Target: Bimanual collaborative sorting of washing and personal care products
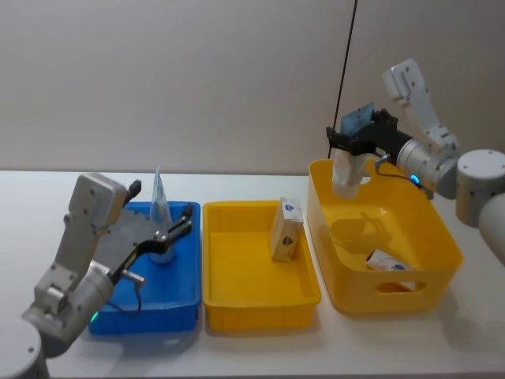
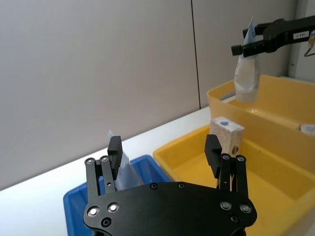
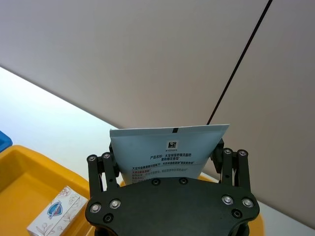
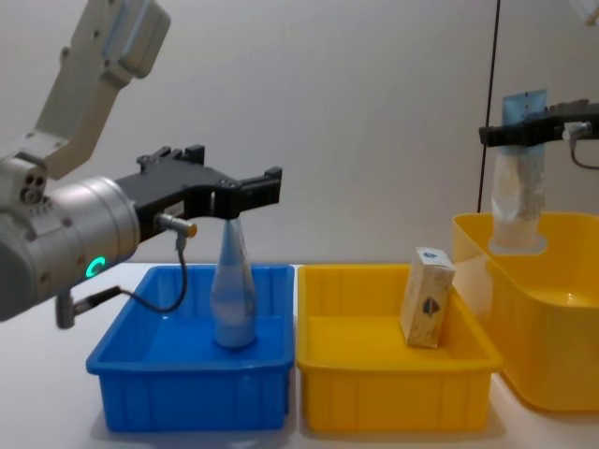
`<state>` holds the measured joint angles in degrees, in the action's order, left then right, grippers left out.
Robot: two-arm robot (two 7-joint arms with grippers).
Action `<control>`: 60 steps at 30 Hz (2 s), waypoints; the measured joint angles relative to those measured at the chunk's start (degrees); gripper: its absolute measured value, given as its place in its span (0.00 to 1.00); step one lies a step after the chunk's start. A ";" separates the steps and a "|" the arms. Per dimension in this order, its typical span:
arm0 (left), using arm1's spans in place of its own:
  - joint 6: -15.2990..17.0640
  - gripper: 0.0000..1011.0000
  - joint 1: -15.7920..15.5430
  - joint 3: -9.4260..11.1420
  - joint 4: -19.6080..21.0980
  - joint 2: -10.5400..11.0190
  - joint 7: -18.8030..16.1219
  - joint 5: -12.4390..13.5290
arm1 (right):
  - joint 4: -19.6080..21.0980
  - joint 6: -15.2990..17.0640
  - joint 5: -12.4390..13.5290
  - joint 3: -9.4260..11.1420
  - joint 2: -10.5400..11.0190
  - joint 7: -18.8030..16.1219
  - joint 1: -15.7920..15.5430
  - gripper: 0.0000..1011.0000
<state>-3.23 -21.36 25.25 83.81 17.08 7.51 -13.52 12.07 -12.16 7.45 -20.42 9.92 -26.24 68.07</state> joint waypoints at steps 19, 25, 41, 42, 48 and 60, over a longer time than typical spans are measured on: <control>3.97 0.99 7.68 0.80 9.28 4.74 -6.83 2.06 | 13.84 2.22 1.38 1.13 1.47 3.52 -10.68 0.99; 4.04 0.99 7.78 0.80 9.37 4.81 -6.89 2.08 | 18.48 2.94 1.85 1.52 1.97 4.71 -14.26 0.88; 4.04 0.99 7.78 0.77 9.38 4.81 -6.89 2.05 | 30.45 4.88 3.11 2.51 3.23 7.74 -23.52 0.59; 4.03 0.99 7.78 0.77 9.38 4.81 -6.89 2.05 | 31.59 5.05 3.21 2.60 3.36 8.03 -24.39 0.58; 4.03 0.99 7.78 0.77 9.37 4.81 -6.89 2.04 | 35.64 5.66 3.64 2.98 3.81 9.05 -27.53 0.50; 4.02 0.99 7.78 0.77 9.36 4.81 -6.89 2.03 | 44.84 7.13 4.57 3.78 4.78 11.36 -34.63 0.40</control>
<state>0.79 -13.59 26.02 93.17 21.89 0.63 -11.49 56.91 -5.02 12.02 -16.64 14.71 -14.89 33.44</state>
